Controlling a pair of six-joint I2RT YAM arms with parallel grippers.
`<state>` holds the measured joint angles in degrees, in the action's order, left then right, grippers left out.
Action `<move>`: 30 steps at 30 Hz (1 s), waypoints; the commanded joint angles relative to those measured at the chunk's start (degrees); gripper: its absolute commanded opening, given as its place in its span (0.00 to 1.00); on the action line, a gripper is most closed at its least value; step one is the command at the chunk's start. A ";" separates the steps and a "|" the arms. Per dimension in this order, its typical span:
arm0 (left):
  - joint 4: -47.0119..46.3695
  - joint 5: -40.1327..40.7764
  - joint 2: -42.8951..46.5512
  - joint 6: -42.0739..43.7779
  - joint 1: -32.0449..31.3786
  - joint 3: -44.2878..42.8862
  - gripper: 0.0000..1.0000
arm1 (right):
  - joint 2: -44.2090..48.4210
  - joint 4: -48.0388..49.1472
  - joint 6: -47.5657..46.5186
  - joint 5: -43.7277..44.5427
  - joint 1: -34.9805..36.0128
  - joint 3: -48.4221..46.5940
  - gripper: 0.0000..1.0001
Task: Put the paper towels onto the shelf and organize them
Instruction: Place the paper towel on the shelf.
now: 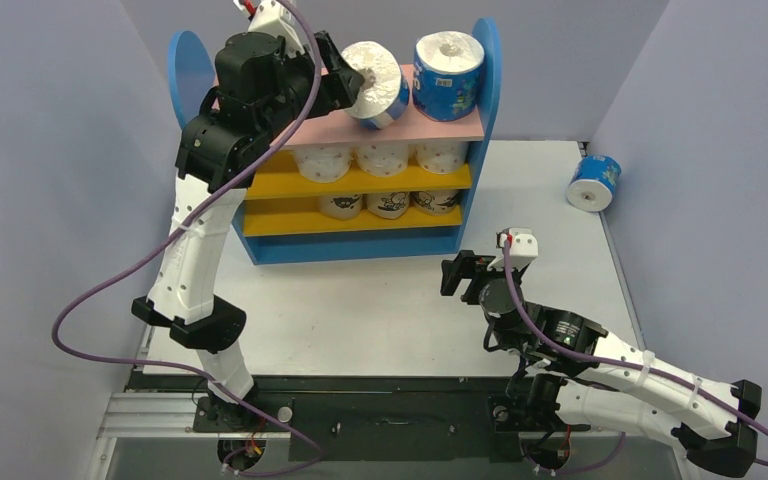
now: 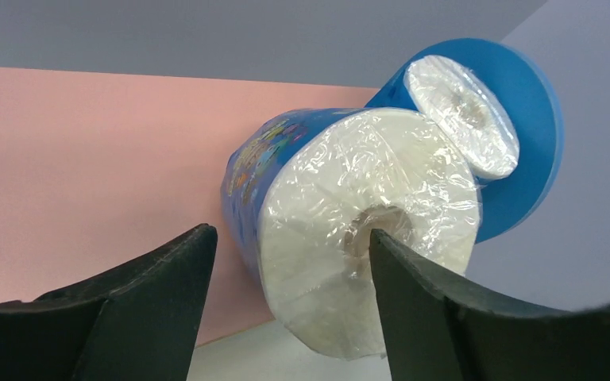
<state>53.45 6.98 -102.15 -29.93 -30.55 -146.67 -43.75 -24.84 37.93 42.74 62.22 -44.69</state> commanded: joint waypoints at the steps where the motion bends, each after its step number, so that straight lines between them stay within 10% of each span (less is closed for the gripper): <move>1: -4.62 -0.55 0.34 -0.48 0.23 -2.87 0.72 | 0.68 1.91 -0.51 1.41 -0.51 -1.10 0.79; 16: -8.45 0.27 3.56 -0.89 0.25 0.79 1.00 | 2.56 0.50 0.36 4.19 -0.99 -1.25 0.79; 24: -26.07 0.70 28.84 0.10 0.14 34.97 0.96 | 10.49 -8.61 6.00 18.39 -5.29 -4.40 0.79; 30: -35.91 -0.45 48.63 -0.14 0.07 61.11 0.96 | 10.55 -10.99 5.91 12.67 -22.97 -5.89 0.79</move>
<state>28.42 7.20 -62.83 -30.72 -30.55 -96.27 -31.62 -33.01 42.72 56.64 48.58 -48.25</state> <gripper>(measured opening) 0.966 0.787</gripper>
